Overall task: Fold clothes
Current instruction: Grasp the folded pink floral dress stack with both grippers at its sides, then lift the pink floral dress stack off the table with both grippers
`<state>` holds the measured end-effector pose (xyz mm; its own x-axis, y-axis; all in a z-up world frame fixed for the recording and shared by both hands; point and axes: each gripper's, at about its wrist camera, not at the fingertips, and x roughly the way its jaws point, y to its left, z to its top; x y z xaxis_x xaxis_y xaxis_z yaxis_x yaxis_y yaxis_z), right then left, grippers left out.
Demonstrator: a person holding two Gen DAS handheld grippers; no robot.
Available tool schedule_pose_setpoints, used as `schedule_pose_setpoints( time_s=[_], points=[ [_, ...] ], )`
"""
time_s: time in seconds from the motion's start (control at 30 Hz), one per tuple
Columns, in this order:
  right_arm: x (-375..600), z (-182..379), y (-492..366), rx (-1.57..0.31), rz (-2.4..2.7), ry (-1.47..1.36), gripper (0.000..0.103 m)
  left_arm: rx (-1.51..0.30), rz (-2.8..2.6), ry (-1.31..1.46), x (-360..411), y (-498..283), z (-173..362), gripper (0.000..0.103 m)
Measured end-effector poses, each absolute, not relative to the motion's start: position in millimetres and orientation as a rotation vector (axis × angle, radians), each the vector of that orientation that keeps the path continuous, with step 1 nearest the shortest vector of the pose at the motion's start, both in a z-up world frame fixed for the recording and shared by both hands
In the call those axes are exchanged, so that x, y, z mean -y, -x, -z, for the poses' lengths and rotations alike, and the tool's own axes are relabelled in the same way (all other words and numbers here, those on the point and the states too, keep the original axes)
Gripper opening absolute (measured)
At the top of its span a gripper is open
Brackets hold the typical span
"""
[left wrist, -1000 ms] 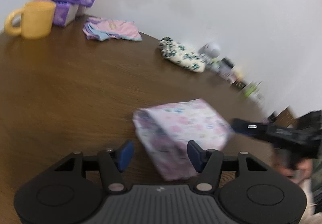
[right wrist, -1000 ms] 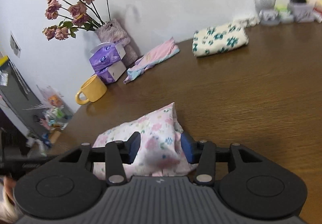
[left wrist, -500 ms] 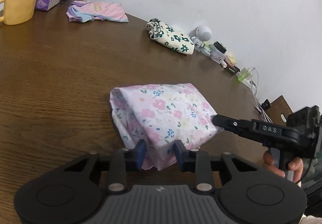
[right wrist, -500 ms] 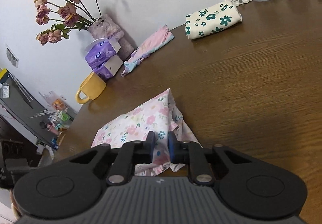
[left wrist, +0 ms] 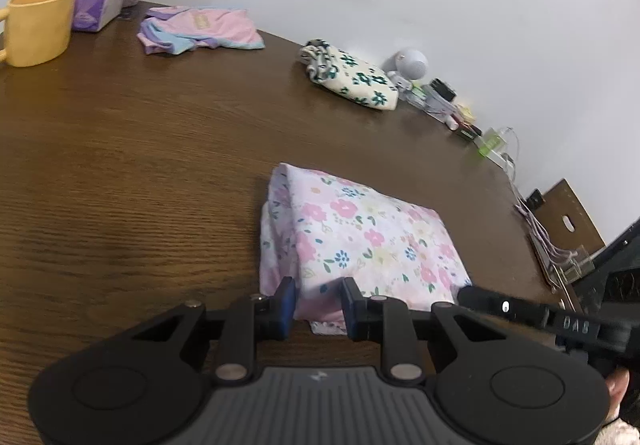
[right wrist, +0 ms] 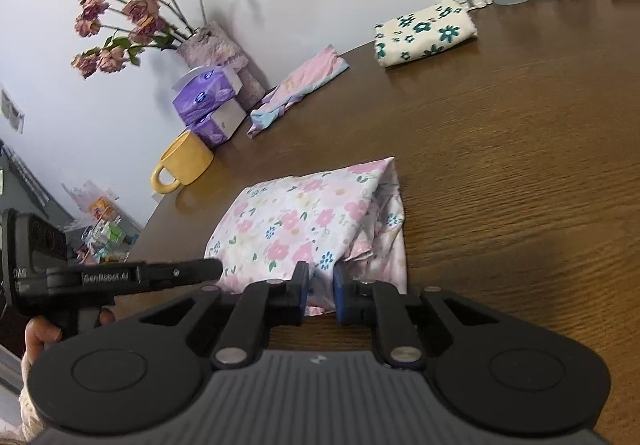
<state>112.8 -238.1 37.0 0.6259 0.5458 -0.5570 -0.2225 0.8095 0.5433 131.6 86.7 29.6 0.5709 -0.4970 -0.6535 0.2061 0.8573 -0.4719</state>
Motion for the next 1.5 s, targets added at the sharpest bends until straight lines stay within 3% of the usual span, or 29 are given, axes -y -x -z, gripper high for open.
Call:
schedule_pose_setpoints(
  time_s=[0.07,0.1,0.13,0.23,0.33,1.0,1.3,1.5],
  points=[
    [241,-39,-111,-0.767,-0.444,-0.464,0.030,-0.852,0.404,0.354,-91,-131,-35,0.051],
    [245,-41,-111,-0.757,-0.435,-0.475,0.049,-0.833,0.383,0.349,-95,-131,-38,0.056],
    [249,-42,-113,-0.747,-0.426,-0.486,0.056,-0.815,0.362,0.343,-99,-131,-42,0.060],
    [258,-43,-125,-0.751,-0.419,-0.489,0.064,-0.804,0.333,0.352,-108,-141,-47,0.072],
    [257,-37,-141,-0.785,-0.440,-0.499,0.073,-0.836,0.354,0.396,-112,-155,-43,0.074],
    [266,9,-180,-0.905,-0.540,-0.705,0.076,-0.949,0.470,0.574,-118,-198,-2,0.069],
    [263,16,-187,-0.923,-0.595,-0.763,0.072,-0.998,0.557,0.645,-118,-206,9,0.051],
    [261,19,-189,-0.937,-0.603,-0.769,0.061,-1.022,0.626,0.757,-125,-214,25,0.046]
  ],
)
